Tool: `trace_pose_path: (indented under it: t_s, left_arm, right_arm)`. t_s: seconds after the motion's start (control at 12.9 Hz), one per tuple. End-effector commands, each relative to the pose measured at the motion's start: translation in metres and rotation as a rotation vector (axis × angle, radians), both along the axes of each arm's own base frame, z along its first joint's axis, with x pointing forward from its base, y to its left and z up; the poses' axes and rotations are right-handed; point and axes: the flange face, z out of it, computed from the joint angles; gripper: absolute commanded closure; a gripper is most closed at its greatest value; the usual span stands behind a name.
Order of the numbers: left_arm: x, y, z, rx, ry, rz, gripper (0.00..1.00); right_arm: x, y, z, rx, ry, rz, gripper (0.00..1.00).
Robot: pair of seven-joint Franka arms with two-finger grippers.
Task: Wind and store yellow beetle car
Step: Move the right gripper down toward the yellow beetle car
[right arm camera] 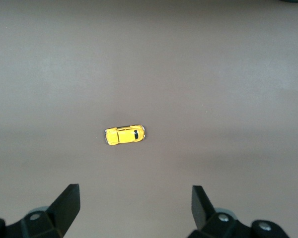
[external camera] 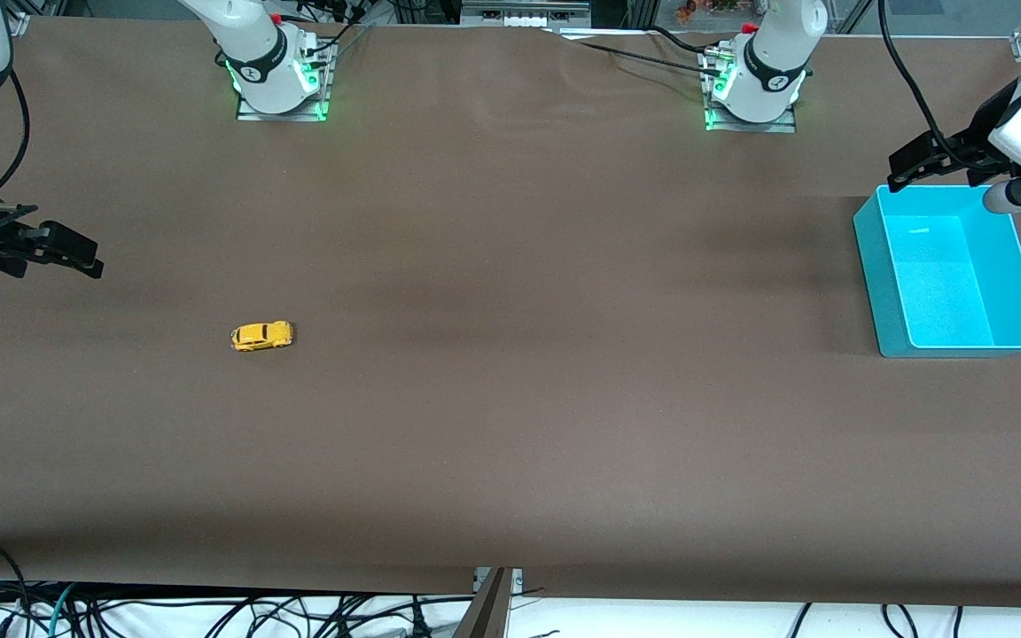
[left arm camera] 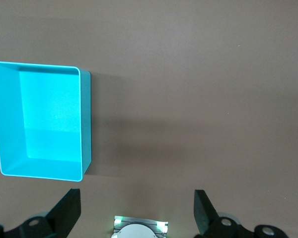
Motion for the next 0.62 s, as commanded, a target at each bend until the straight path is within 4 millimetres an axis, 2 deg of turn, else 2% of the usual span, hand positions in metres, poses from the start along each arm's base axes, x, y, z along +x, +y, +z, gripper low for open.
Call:
trace_pose_path:
  t_s: [0.0, 0.54]
  left_arm:
    - [0.0072, 0.0008, 0.0066, -0.029, 0.007, -0.02, 0.0]
    - [0.0095, 0.0072, 0.0018, -0.022, 0.017, -0.013, 0.0]
  right_arm:
    - [-0.004, -0.0004, 0.0034, 0.003, 0.002, 0.017, 0.01]
    - [-0.0038, -0.0004, 0.0042, 0.003, -0.001, 0.017, 0.01]
